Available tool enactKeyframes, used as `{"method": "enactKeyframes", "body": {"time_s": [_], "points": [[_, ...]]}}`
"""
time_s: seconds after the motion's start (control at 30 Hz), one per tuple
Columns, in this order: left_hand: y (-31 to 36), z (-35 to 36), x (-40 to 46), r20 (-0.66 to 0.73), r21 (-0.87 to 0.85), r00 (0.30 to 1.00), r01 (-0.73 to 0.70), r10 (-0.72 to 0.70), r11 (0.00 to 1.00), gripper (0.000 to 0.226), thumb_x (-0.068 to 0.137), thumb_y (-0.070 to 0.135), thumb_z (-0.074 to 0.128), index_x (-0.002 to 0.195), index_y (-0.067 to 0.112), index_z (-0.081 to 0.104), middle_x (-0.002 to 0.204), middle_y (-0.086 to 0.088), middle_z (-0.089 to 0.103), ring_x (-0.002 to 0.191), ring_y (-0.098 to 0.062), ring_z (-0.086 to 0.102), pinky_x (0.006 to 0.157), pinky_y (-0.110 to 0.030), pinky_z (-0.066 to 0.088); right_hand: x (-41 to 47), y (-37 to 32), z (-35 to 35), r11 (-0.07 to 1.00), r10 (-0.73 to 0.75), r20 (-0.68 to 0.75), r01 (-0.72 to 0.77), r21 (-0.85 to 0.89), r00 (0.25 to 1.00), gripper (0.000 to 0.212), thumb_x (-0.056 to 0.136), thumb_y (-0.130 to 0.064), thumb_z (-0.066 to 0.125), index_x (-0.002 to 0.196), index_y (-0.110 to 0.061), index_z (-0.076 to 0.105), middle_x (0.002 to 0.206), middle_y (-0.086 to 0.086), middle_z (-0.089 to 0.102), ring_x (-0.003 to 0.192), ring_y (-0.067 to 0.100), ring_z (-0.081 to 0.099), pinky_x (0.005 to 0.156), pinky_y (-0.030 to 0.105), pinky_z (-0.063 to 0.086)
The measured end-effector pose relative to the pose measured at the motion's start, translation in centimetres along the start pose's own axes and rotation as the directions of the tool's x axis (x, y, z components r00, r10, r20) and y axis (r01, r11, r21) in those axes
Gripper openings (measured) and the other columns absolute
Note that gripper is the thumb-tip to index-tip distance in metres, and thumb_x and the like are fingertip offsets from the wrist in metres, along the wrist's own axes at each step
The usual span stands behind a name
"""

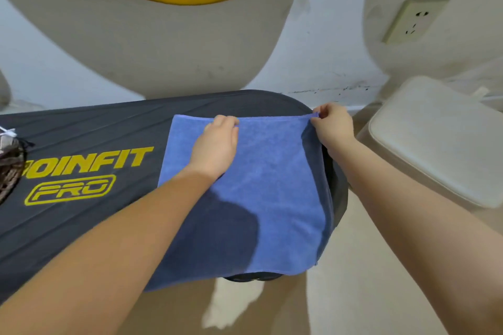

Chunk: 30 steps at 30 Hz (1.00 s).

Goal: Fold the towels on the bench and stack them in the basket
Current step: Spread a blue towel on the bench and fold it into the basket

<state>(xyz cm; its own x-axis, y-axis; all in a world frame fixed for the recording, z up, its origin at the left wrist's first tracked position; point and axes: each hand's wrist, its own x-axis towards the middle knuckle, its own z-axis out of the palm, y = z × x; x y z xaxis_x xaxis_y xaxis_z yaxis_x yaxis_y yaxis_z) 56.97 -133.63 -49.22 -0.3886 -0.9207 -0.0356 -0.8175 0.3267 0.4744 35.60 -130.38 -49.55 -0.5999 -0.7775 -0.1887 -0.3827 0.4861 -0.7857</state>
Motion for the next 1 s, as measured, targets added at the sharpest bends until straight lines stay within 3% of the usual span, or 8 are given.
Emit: {"method": "enactKeyframes", "body": {"time_s": [0.1,0.27,0.4,0.57,0.73,0.83,1.0], "points": [[-3.3,-0.8,2.1,-0.012,0.098,1.000,0.029,-0.028,0.995,0.034,0.098,0.011,0.030,0.127,0.011,0.047,0.132,-0.011,0.046,0.117,-0.032,0.044,0.087,-0.043,0.044,0.1,-0.2,0.5,0.989,-0.056,-0.065,0.046,-0.144,0.996,0.017,0.091,-0.009,0.048,0.095,-0.008,0.064,0.104,0.013,0.066,0.101,0.028,0.058,0.074,0.028,0.039],[-6.3,-2.0,3.1,0.030,0.211,0.998,0.041,-0.049,0.977,0.032,0.098,0.014,0.036,0.125,0.007,0.051,0.125,-0.016,0.047,0.114,-0.037,0.043,0.087,-0.044,0.042,0.1,0.0,1.2,0.971,-0.100,-0.060,0.085,-0.223,0.993,0.012,0.090,-0.016,0.052,0.089,-0.012,0.064,0.102,0.008,0.067,0.098,0.027,0.058,0.072,0.027,0.038],[-7.0,-2.0,2.9,-0.050,0.191,0.999,-0.009,0.019,0.982,0.022,0.096,0.015,0.041,0.106,0.001,0.055,0.111,-0.018,0.050,0.104,-0.034,0.046,0.078,-0.040,0.036,0.2,0.0,1.3,0.966,-0.109,-0.079,0.086,-0.246,0.991,0.011,0.090,-0.015,0.050,0.084,-0.020,0.058,0.104,0.011,0.067,0.103,0.029,0.057,0.075,0.028,0.036],[-7.5,-2.9,3.1,-0.241,0.118,0.971,0.035,-0.006,0.992,0.016,0.094,0.012,0.045,0.102,0.001,0.054,0.109,-0.018,0.052,0.104,-0.034,0.044,0.078,-0.039,0.033,0.2,-0.2,2.1,0.910,-0.124,-0.042,0.097,-0.404,0.991,0.017,0.093,-0.020,0.047,0.098,-0.015,0.063,0.107,0.014,0.064,0.099,0.034,0.056,0.070,0.031,0.036],[-9.4,-3.5,3.0,-0.164,0.309,0.982,0.143,-0.095,0.940,0.022,0.094,0.024,0.048,0.106,0.008,0.057,0.116,-0.016,0.052,0.111,-0.035,0.040,0.086,-0.041,0.031,0.4,-0.2,2.7,0.874,-0.115,-0.086,0.060,-0.483,0.990,0.025,0.095,-0.020,0.045,0.111,-0.006,0.058,0.123,0.019,0.049,0.104,0.039,0.053,0.080,0.037,0.040],[-10.0,-3.5,2.9,-0.145,0.252,0.975,0.201,-0.169,0.946,0.029,0.095,0.030,0.046,0.115,0.010,0.054,0.125,-0.014,0.047,0.118,-0.034,0.035,0.093,-0.041,0.028,0.0,-0.5,2.8,0.875,-0.109,-0.118,0.039,-0.482,0.987,0.027,0.095,-0.017,0.046,0.114,0.001,0.051,0.126,0.023,0.046,0.108,0.038,0.050,0.085,0.038,0.039],[-10.3,-3.3,3.5,-0.163,0.194,0.965,0.235,-0.205,0.953,0.025,0.095,0.029,0.046,0.104,0.008,0.056,0.121,-0.015,0.047,0.117,-0.034,0.035,0.093,-0.042,0.028,0.3,-0.8,3.2,0.814,-0.093,-0.060,0.041,-0.580,0.994,0.031,0.097,-0.017,0.040,0.115,0.005,0.053,0.123,0.028,0.049,0.111,0.041,0.050,0.086,0.041,0.042]]}}
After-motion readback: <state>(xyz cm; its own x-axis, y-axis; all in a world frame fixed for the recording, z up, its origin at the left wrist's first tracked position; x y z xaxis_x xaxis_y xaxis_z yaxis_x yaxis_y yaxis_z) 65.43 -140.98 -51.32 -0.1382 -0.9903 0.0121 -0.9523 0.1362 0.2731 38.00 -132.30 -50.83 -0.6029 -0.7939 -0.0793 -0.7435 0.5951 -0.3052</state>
